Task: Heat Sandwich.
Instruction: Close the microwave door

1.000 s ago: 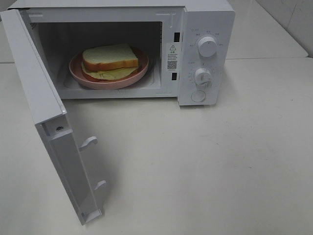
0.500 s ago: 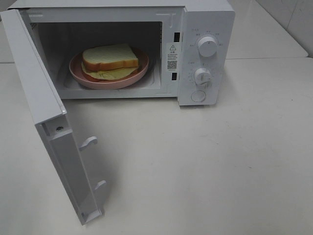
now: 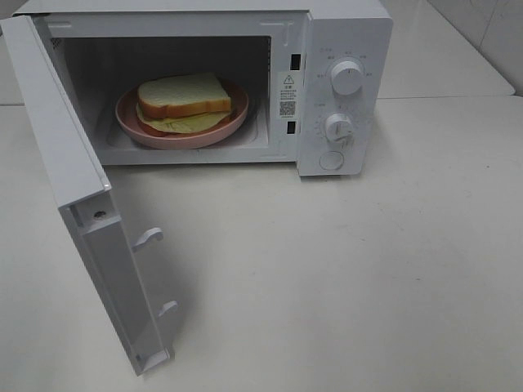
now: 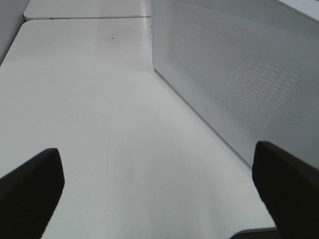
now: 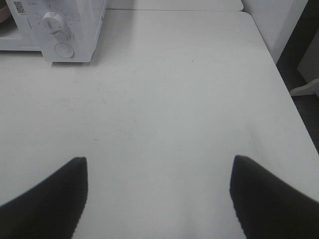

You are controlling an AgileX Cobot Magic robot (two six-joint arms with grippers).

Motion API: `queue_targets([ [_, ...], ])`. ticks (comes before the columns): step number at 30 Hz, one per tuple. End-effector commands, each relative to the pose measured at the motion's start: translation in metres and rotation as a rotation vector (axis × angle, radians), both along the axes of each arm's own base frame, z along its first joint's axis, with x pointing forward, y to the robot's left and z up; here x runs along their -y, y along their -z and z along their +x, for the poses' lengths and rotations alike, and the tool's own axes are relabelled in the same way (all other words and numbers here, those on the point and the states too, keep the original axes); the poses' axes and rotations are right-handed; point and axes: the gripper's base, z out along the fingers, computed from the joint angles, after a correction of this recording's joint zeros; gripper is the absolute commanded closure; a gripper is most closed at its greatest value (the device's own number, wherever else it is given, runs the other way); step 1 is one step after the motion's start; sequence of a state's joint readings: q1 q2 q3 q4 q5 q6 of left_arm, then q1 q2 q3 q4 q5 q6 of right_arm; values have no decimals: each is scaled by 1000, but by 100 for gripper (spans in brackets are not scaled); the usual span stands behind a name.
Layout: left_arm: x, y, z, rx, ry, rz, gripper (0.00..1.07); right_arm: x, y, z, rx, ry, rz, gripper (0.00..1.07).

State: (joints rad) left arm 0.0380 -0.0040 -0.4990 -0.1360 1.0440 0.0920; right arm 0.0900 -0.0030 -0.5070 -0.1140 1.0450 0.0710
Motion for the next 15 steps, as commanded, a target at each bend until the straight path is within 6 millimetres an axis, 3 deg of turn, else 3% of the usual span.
queue_targets([
  [1, 0, 1, -3, 27, -1, -5, 10, 0, 0, -4, 35, 0, -4, 31],
  [15, 0, 1, -2, 22, -5, -5, 10, 0, 0, -4, 35, 0, -4, 31],
])
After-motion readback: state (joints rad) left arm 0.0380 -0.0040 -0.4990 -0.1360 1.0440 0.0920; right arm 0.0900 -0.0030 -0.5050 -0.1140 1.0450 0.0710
